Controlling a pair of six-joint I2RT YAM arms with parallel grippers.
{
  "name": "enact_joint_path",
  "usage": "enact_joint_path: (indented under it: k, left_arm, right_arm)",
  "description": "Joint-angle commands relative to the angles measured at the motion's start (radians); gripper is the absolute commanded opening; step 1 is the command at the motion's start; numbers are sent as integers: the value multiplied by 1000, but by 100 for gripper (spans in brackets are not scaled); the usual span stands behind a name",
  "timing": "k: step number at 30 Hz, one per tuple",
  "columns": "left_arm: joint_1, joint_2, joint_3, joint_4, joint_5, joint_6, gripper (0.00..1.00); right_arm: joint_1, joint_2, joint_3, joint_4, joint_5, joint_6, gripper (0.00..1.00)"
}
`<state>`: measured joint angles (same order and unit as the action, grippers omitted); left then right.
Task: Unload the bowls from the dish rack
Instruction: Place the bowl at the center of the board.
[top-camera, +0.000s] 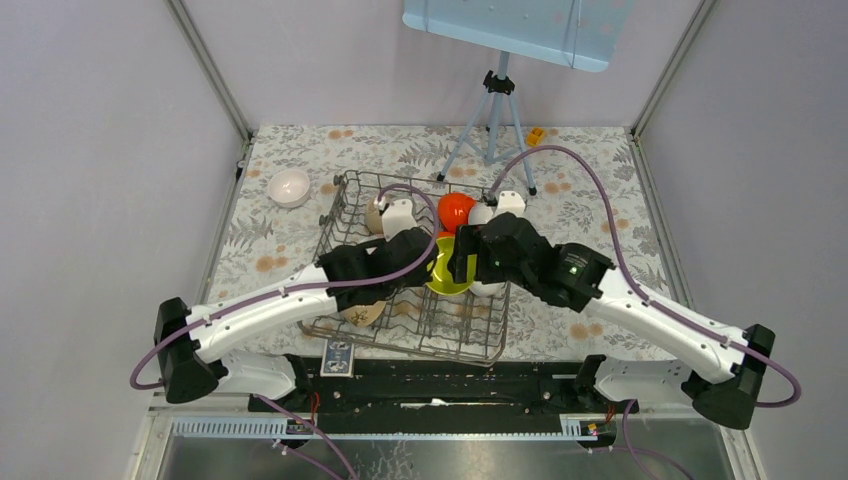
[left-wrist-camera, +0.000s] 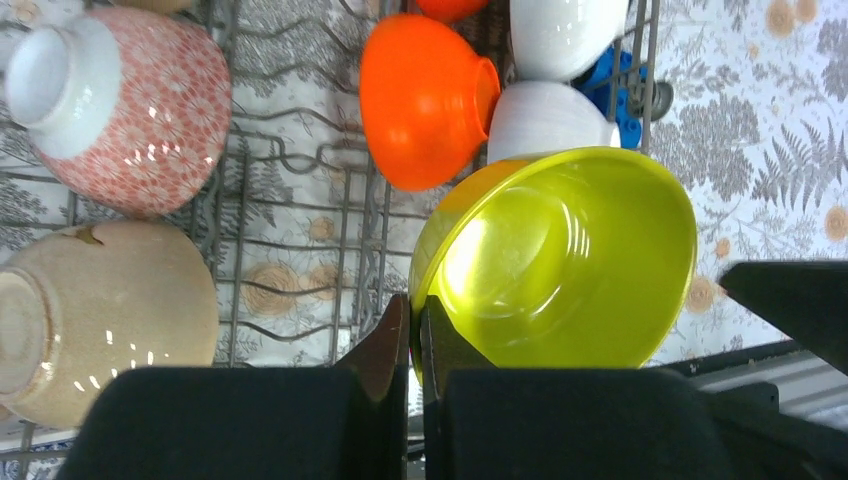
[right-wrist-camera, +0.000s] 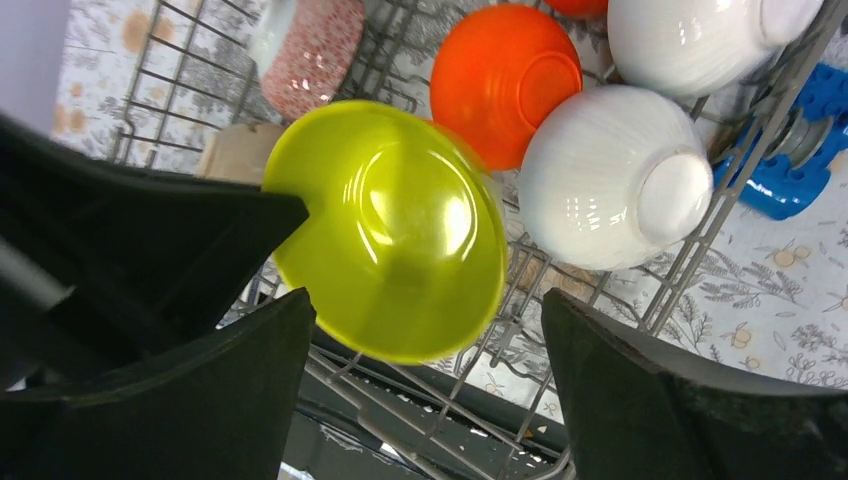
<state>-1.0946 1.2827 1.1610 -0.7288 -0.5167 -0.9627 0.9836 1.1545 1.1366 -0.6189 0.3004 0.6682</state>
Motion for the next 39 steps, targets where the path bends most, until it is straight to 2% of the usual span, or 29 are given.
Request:
enact_joint_path:
  k: [1,3,8,11,16,20,24,30,39]
  left_arm:
    - [56,-73,73,37,-45,49,0]
    - [102,-98,84,34,-36,80,0]
    - [237,-156,144,-14,-33,172,0]
    - [344,-186,176,-38,-30,235,0]
    - [600,-197,187,-40,97,321,0]
    - [883,-201,139,8,248,357,0]
    - [1026,-184,82,67,275,303,0]
    - [1275,-89,2,146,391,128,0]
    - [1466,21,-85,221,397,-35,0]
  right_arm:
    - [5,-81,89,-30,24,-61,94]
    - [6,-120,103,-37,17,-115,99]
    - [6,-277,40,51,9,-260,100]
    - [6,-371,-26,111,-94,-308,100]
    - [6,-394,-103,108,-90,-291,100]
    - [6,-421,-188,160,-129,-259,100]
    - [5,-440,-257,200,-159,-221,100]
    - [6,-490,-325,209,-154,-176,100]
    - [6,-612,-381,158,-130,-136,100]
